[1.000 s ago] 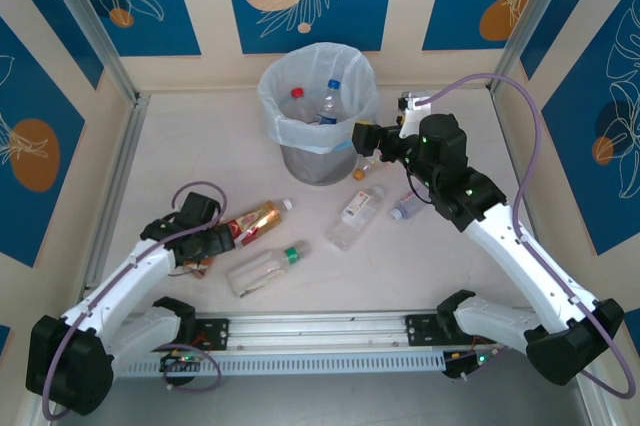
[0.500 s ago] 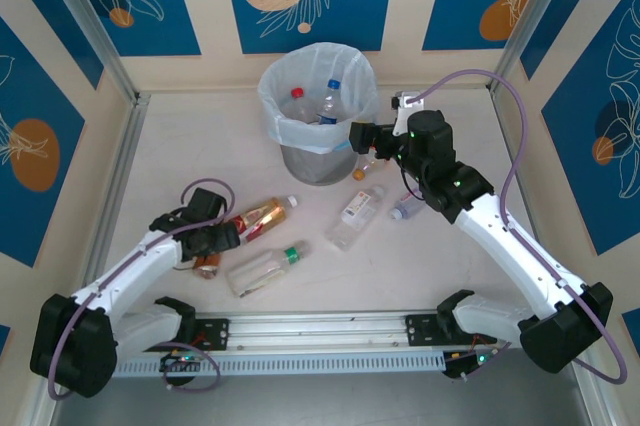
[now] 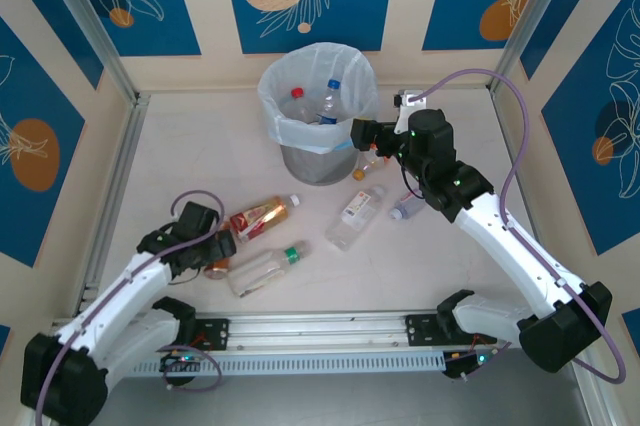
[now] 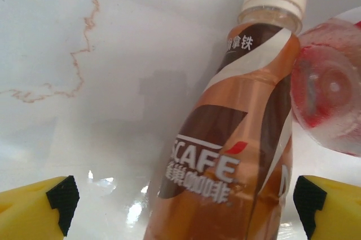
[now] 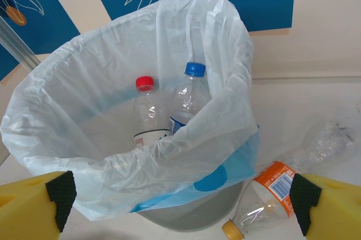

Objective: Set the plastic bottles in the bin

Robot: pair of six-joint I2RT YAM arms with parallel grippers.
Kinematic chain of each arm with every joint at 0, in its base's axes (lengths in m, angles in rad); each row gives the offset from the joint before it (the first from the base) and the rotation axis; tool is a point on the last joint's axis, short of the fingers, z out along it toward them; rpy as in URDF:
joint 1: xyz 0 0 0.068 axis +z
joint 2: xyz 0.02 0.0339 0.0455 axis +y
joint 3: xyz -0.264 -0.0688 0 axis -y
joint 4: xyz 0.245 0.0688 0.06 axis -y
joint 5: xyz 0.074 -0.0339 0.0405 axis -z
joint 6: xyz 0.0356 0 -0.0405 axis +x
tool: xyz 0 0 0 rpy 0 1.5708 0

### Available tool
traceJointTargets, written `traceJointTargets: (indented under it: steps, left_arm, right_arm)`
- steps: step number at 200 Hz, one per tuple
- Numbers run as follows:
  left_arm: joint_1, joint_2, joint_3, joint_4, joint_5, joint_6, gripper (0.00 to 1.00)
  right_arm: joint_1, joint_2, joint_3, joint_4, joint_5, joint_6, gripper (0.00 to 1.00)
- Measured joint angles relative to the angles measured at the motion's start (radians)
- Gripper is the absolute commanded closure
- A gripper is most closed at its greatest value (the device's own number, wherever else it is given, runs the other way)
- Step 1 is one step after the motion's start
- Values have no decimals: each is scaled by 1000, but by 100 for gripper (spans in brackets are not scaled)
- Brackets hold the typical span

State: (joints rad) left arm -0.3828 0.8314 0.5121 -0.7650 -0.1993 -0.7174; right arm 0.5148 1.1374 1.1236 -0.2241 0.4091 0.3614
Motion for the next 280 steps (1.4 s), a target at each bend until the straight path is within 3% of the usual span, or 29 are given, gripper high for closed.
traceJointTargets:
  steps: [32,104,211,280]
  left_arm:
    - [0,-47,-43,13,43,-16,1]
    - [-5,154,-55,78,104,37,8]
    - [-62,327,27,96,57,109,35]
    - [-65,231,40,87,-25,87,44]
  right_arm:
    - [-2,0,0,0,3,6,1]
    - [-3,12,0,-8,8,26,1]
    - [-5,12,0,-8,19,32,0]
    - [-7,12,0,-15,33,32,0]
